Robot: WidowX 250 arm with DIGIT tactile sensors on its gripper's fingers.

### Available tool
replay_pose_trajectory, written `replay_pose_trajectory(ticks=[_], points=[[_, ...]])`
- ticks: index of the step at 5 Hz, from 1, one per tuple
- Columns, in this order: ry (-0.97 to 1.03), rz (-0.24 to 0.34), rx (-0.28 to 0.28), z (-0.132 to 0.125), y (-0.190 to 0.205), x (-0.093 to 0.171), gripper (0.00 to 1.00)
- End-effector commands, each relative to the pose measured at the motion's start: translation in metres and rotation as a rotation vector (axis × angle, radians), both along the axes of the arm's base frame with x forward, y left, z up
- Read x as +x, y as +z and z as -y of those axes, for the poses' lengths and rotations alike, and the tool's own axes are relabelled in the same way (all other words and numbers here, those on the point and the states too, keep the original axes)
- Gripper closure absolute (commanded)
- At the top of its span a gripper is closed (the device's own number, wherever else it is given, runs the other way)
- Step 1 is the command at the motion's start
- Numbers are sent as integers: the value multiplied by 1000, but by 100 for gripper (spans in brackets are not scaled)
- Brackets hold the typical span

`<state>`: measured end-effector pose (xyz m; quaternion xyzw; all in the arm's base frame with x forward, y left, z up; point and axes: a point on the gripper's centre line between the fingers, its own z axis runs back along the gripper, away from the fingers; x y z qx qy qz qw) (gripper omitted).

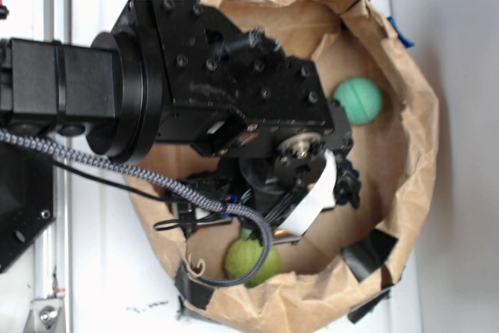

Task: Grab the green animal.

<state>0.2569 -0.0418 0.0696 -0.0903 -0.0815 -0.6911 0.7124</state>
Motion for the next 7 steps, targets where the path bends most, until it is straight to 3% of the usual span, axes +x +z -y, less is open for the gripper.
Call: replay_pose_trajectory(ticks=[1,3,4,5,6,7], points=[[-95,34,-70,30,-4,-4,0],[-113,-45,-96,56,-26,-10,0],[-95,-105,-140,67,-44,-13,0],[-107,-137,-155,73,-53,-18,76],[-106,-125,-140,73,-57,-18,100],[-93,-125,-138,71,-58,-17,100]])
